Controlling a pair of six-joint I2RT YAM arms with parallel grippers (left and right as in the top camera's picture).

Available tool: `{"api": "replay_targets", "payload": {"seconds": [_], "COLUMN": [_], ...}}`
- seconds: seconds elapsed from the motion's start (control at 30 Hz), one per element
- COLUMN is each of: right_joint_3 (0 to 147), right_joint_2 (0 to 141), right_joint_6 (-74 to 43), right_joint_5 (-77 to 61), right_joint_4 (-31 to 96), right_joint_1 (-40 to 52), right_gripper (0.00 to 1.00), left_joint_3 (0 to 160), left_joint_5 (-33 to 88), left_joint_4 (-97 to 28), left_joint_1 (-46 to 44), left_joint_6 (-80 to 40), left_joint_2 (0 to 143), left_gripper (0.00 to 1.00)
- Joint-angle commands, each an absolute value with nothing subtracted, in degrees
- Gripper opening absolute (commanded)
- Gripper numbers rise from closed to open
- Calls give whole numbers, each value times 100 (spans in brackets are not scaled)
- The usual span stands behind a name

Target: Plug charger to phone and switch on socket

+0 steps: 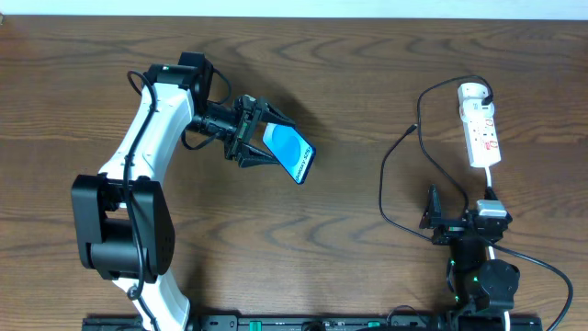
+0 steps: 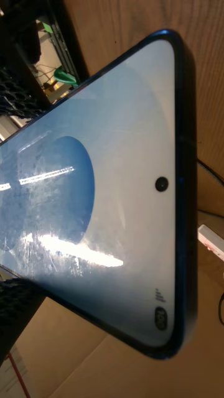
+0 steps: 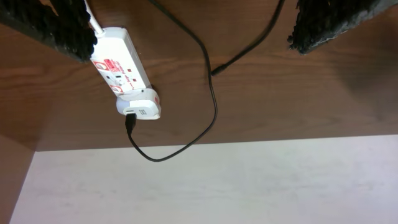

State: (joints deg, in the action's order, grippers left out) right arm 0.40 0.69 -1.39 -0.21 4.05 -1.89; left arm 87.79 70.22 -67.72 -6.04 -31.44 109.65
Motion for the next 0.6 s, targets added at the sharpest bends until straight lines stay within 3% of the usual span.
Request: {"api": "replay_targets", "payload": {"seconds": [0.0,0.13,0.27,0.57], "right_joint_3": [30,30,30,30], "right_joint_2": [38,38,38,38], "right_joint_6": [-58,-91,-982,-6042], "right_joint_5": [-19,-71,-84,-1070], "right_joint_4": [427,427,429,340], "right_joint_1": [-141,-141,-141,-141], "right_gripper": [99,99,99,99], "left_joint_3": [8853,8853,8853,8853], "left_joint_5": [7314,7679,7717,7760], "left_joint_4": [-6814,-6812,-6814,-6823], "left_joint_1": [-580,-580,-580,-580], "left_joint_6": [-3061,-2838,-2805,-2805], "left_joint_2": [10768,10768,10768,10768], "left_gripper": [73,74,73,74]}}
